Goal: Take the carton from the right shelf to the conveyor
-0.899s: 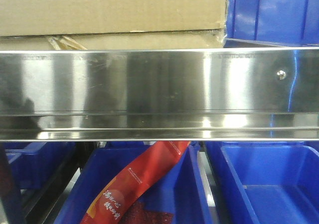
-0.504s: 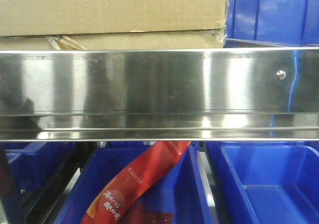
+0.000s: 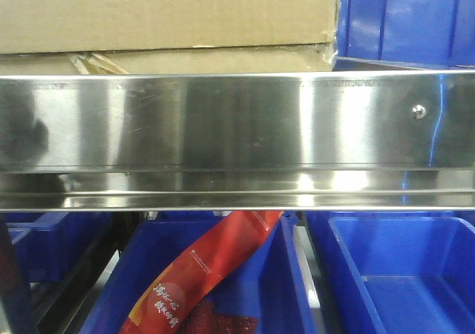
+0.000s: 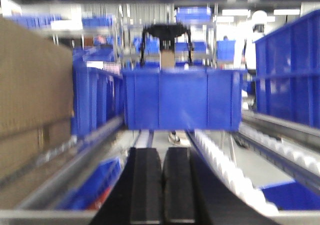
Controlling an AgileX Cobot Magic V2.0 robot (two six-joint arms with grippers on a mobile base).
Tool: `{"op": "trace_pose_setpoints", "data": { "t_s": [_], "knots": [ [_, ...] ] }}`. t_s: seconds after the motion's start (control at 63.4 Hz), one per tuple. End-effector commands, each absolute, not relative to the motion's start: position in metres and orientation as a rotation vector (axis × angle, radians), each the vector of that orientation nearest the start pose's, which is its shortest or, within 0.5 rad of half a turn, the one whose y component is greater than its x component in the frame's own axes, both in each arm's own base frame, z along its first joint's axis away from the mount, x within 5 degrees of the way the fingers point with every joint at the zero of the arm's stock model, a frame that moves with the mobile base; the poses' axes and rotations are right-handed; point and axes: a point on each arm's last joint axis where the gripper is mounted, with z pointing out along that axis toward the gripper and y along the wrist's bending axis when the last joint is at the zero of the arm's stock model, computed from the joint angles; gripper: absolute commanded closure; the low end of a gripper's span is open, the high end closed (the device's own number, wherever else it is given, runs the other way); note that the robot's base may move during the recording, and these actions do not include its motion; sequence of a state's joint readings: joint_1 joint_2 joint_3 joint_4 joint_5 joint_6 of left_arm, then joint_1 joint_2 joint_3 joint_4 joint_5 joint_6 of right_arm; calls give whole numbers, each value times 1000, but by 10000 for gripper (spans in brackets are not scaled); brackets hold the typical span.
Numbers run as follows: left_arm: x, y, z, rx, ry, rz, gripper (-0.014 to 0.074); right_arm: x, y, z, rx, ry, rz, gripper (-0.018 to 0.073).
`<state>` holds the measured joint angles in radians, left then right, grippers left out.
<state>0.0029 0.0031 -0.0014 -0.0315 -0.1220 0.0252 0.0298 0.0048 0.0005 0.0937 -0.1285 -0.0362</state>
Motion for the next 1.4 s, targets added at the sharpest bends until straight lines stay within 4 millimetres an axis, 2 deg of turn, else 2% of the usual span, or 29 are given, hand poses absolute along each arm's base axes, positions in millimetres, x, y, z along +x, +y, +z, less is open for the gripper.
{"op": "trace_pose_setpoints", "data": {
  "t_s": [0.0, 0.126, 0.205, 0.347, 0.457, 0.489, 0.583, 0.741, 0.883, 1.009, 1.214, 1.387],
  "knots": [
    [51, 1, 242, -13, 1305, 3, 582, 52, 0, 238, 54, 1304, 93, 628],
    [39, 0, 280, 0, 1348, 9, 540, 40, 3, 274, 31, 1376, 116, 620],
    [33, 1, 308, 23, 1383, 46, 468, 31, 4, 301, 19, 1387, 123, 554],
    [33, 1, 359, 28, 1417, 46, 286, 31, 6, 342, 31, 1410, 179, 237],
    [43, -1, 382, 29, 1420, 11, 195, 39, 7, 361, 34, 1431, 188, 18],
    [48, -1, 386, 34, 1436, 7, 171, 43, 7, 363, 34, 1445, 188, -17],
    [62, -3, 397, 51, 1499, -10, 127, 57, 7, 373, 36, 1480, 191, -9],
    [82, -14, 416, 205, 1603, -66, 132, 72, 14, 401, -2, 1576, 268, -9],
    [106, -32, 439, 325, 1676, -145, 132, 95, 29, 432, -137, 1628, 346, -9],
    [136, -50, 457, 400, 1760, -184, 132, 121, 49, 457, -245, 1688, 428, -9],
    [192, -69, 478, 299, 1937, -240, 132, 176, 85, 490, -378, 1811, 496, -9],
    [235, -74, 489, 202, 2100, -135, 132, 219, 101, 508, -392, 1963, 459, -9]
  ]
}}
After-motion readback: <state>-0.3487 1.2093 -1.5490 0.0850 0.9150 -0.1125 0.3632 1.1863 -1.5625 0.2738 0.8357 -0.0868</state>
